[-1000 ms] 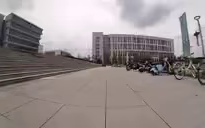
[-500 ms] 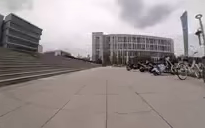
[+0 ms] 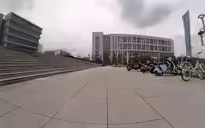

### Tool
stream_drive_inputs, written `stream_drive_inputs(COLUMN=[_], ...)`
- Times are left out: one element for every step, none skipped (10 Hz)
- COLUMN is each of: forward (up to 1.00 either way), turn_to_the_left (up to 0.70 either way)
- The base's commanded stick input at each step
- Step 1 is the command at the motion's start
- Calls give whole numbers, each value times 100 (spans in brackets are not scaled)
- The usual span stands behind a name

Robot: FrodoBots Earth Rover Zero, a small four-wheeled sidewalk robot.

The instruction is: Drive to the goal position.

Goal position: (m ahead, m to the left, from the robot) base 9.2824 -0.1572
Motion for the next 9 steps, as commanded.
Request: stream_drive_inputs(forward=[45, 45, 45, 45, 45, 45, 45, 45, 45], turn_to_the_left=[0, 0, 0, 0, 0, 0, 0, 0, 0])
